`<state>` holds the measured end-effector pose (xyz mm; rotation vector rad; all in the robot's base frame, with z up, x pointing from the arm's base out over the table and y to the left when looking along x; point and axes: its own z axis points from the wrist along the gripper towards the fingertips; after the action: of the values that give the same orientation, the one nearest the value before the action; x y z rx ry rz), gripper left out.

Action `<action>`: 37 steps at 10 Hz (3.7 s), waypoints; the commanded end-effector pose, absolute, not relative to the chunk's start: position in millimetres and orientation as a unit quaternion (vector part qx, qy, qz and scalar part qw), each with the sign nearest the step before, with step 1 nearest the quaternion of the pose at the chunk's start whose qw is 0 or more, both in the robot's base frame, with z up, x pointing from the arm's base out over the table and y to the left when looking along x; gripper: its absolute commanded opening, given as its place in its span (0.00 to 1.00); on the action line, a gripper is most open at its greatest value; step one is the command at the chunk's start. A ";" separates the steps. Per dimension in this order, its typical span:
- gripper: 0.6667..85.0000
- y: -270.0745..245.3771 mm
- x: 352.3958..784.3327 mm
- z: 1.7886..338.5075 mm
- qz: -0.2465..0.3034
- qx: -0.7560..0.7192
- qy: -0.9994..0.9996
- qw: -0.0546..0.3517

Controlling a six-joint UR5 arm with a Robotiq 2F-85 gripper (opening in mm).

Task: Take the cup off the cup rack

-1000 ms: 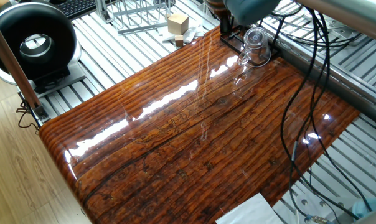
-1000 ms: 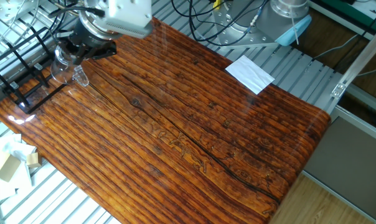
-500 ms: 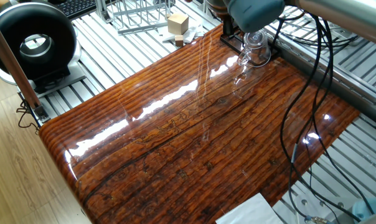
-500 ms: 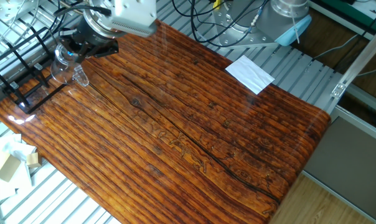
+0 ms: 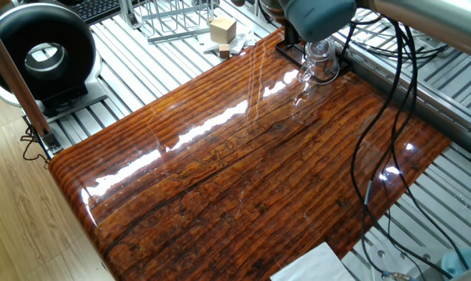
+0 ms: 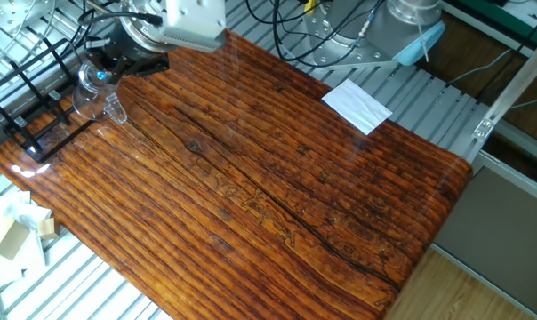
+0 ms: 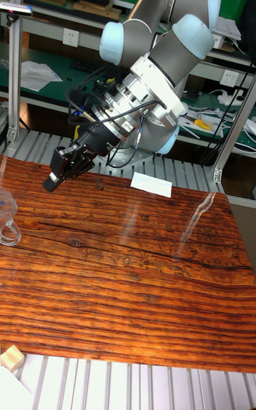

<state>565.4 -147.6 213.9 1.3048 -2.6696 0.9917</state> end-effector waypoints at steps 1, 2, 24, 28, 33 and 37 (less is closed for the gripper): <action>0.00 -147.1 562.4 212.4 0.310 0.420 -0.853 0.009; 0.00 -151.1 565.4 216.1 0.321 0.422 -0.847 0.008; 0.00 -146.6 567.8 175.1 0.365 0.435 -0.815 -0.115; 0.00 -146.5 565.8 170.8 0.340 0.452 -0.819 -0.098; 0.00 -128.8 562.0 169.9 0.297 0.481 -0.820 -0.094; 0.37 -133.5 549.7 171.0 0.234 0.527 -0.814 -0.077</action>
<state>556.9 -134.4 168.8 1.6516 -2.7054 0.9293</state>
